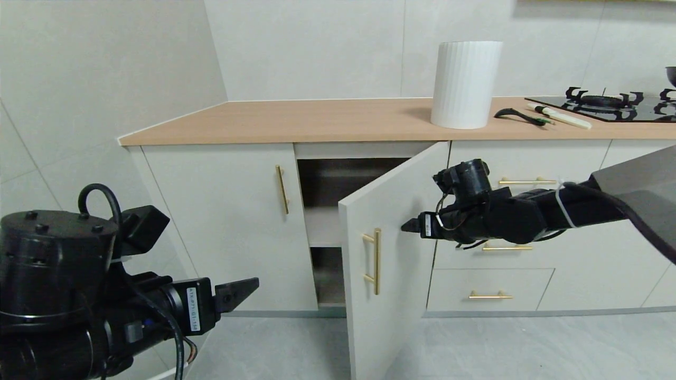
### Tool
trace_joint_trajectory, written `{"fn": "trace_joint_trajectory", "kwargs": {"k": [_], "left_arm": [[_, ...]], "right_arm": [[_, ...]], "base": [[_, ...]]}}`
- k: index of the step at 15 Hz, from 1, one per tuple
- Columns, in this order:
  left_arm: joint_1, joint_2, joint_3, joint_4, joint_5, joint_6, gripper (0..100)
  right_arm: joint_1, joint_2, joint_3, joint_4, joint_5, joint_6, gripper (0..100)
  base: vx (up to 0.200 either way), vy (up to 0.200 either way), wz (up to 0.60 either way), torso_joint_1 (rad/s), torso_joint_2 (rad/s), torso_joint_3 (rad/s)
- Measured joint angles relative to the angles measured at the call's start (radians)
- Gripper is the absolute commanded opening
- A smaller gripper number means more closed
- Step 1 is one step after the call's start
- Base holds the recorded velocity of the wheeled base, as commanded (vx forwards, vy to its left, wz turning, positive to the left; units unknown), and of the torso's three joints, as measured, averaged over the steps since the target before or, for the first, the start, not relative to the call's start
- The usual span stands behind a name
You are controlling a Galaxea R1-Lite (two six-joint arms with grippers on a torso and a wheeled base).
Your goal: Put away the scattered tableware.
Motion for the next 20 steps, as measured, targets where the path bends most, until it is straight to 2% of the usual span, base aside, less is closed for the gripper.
{"fn": "trace_joint_trajectory", "kwargs": {"k": [3,9,15,20], "left_arm": [[0.000,0.001,0.004,-0.026,0.008,0.000,100],[0.000,0.004,0.007,-0.026,0.011,0.006,100],[0.006,0.004,0.008,-0.026,0.011,0.010,100],[0.006,0.006,0.006,-0.028,0.010,0.008,100]], "right_arm": [[0.005,0.051,-0.005,-0.101,0.008,0.051,100],[0.014,0.129,-0.078,-0.119,0.006,0.136,100],[0.021,0.169,-0.127,-0.125,0.004,0.201,100],[0.036,0.190,-0.176,-0.127,0.002,0.282,100]], "base": [[0.000,0.000,0.00,0.000,0.00,0.000],[0.000,0.000,0.00,0.000,0.00,0.000],[0.200,0.000,0.00,0.001,0.00,0.001],[0.000,0.000,0.00,0.000,0.00,0.000]]}}
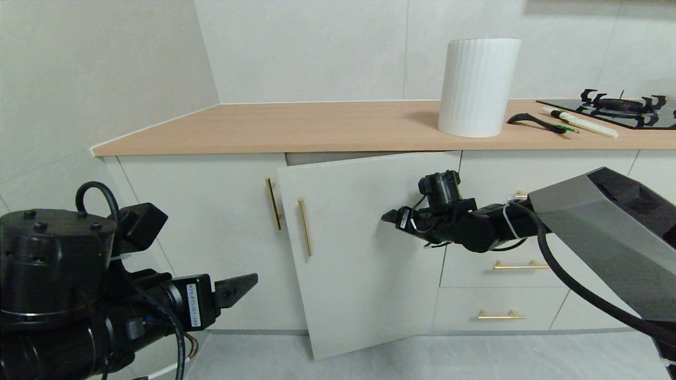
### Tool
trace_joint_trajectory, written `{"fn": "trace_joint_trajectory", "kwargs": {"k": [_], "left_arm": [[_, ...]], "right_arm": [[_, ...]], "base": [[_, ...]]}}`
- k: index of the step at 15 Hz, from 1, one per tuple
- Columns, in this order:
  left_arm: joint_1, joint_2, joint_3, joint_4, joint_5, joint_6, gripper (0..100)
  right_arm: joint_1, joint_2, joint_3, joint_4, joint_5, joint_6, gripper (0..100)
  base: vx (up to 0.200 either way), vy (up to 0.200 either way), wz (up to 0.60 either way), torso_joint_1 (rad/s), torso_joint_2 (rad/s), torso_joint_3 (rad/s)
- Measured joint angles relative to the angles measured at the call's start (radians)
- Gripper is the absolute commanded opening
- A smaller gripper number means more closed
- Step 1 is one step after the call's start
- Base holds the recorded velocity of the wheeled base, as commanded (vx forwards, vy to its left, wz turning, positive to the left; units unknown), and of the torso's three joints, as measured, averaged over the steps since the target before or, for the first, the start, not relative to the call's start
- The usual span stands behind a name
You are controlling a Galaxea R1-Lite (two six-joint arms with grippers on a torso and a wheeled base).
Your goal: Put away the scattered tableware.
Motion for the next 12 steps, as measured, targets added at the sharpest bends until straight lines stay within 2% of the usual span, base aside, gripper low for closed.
{"fn": "trace_joint_trajectory", "kwargs": {"k": [4,8,12], "left_arm": [[0.000,0.004,0.000,0.000,0.001,-0.001,100],[0.001,0.009,-0.002,0.000,0.001,-0.001,100],[0.000,0.010,-0.003,0.000,0.001,-0.001,100]], "right_arm": [[0.004,0.027,-0.061,0.003,-0.013,0.066,100],[0.003,0.085,-0.173,0.009,-0.125,0.099,100],[-0.005,0.136,-0.241,0.011,-0.172,0.119,100]], "base": [[0.000,0.000,0.00,0.000,0.00,0.000],[0.000,0.000,0.00,0.000,0.00,0.000],[0.000,0.000,0.00,0.000,0.00,0.000]]}}
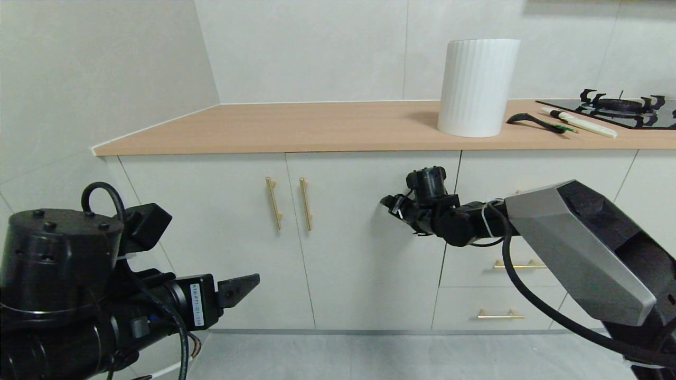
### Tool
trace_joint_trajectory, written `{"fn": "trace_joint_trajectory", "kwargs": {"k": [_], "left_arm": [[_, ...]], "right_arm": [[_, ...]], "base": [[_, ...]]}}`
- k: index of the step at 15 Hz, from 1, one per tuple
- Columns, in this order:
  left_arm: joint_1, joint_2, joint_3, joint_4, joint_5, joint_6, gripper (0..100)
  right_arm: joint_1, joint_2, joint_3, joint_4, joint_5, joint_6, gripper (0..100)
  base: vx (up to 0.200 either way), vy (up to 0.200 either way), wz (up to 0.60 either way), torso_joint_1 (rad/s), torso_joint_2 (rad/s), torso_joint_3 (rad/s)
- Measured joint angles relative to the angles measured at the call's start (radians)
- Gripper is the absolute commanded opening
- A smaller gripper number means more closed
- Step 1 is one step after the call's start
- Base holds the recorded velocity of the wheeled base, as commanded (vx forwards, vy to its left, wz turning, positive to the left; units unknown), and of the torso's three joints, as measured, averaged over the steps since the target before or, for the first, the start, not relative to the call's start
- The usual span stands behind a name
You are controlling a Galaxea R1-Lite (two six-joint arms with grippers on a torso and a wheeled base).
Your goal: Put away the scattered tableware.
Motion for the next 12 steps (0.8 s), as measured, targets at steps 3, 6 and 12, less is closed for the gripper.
{"fn": "trace_joint_trajectory", "kwargs": {"k": [3,6,12], "left_arm": [[0.000,0.000,0.000,0.000,0.000,0.000,100],[0.000,0.000,0.000,0.000,0.000,0.000,100],[0.001,-0.021,-0.002,-0.011,0.000,0.004,100]], "right_arm": [[-0.010,0.025,-0.030,0.008,-0.015,-0.001,100],[-0.014,0.023,-0.023,0.007,-0.015,0.000,100],[-0.009,-0.227,0.280,0.002,0.097,-0.020,100]], "base": [[0.000,0.000,0.00,0.000,0.00,0.000],[0.000,0.000,0.00,0.000,0.00,0.000],[0.000,0.000,0.00,0.000,0.00,0.000]]}}
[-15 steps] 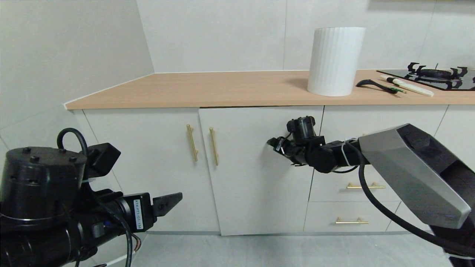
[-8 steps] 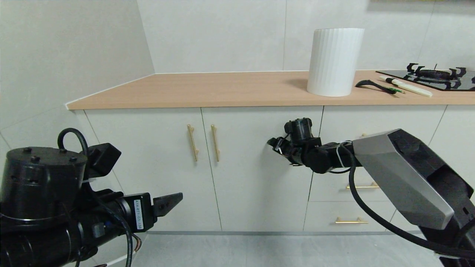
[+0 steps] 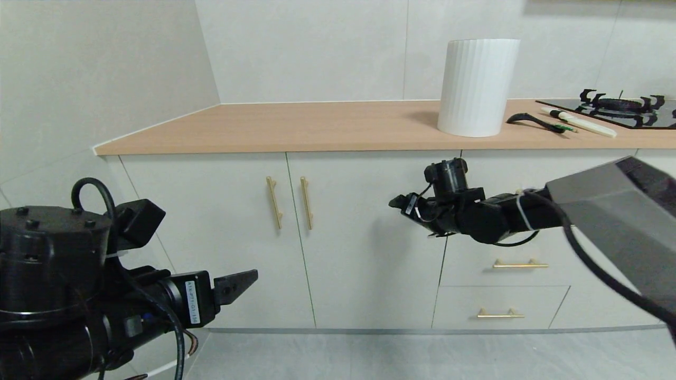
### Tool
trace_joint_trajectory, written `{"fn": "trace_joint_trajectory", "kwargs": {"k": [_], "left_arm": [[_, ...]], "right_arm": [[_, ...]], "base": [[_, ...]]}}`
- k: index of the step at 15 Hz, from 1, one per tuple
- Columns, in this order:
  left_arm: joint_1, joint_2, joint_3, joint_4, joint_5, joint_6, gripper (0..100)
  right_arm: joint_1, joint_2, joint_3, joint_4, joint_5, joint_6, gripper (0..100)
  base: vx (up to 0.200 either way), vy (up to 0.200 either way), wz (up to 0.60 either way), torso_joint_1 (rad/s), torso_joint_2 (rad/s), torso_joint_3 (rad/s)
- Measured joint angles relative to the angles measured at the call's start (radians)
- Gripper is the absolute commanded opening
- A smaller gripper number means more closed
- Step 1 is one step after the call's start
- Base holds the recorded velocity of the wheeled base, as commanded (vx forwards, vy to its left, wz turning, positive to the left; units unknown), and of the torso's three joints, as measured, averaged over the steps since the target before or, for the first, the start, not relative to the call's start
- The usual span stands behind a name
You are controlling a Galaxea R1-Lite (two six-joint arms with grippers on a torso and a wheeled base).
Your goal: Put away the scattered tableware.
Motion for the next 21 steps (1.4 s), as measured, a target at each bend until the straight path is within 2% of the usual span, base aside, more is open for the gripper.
{"fn": "trace_joint_trajectory", "kwargs": {"k": [5,7,8,12,14,15,18,21], "left_arm": [[0.010,-0.119,0.016,-0.005,0.000,0.005,100],[0.029,-0.216,0.055,-0.004,0.000,0.037,100],[0.047,-0.275,0.083,-0.003,0.000,0.069,100],[0.133,-0.571,0.220,0.005,-0.005,0.270,100],[0.177,-0.705,0.279,0.011,-0.007,0.333,100],[0.204,-0.770,0.304,0.016,-0.007,0.360,100],[0.311,-0.932,0.367,0.027,-0.016,0.413,100],[0.427,-1.096,0.433,0.034,-0.090,0.467,100]], "right_arm": [[0.000,-0.449,0.389,-0.022,0.034,-0.141,100],[-0.012,-0.670,0.569,-0.023,0.019,-0.206,100],[-0.027,-0.779,0.655,-0.023,0.011,-0.237,100],[-0.135,-1.250,0.964,-0.019,-0.001,-0.376,100],[-0.201,-1.470,1.080,-0.002,-0.006,-0.444,100],[-0.231,-1.581,1.125,0.026,-0.009,-0.468,100],[-0.322,-1.866,1.194,0.181,-0.005,-0.524,100],[-0.411,-2.107,1.219,0.353,-0.004,-0.580,100]], "base": [[0.000,0.000,0.00,0.000,0.00,0.000],[0.000,0.000,0.00,0.000,0.00,0.000],[0.000,0.000,0.00,0.000,0.00,0.000],[0.000,0.000,0.00,0.000,0.00,0.000],[0.000,0.000,0.00,0.000,0.00,0.000],[0.000,0.000,0.00,0.000,0.00,0.000],[0.000,0.000,0.00,0.000,0.00,0.000],[0.000,0.000,0.00,0.000,0.00,0.000]]}}
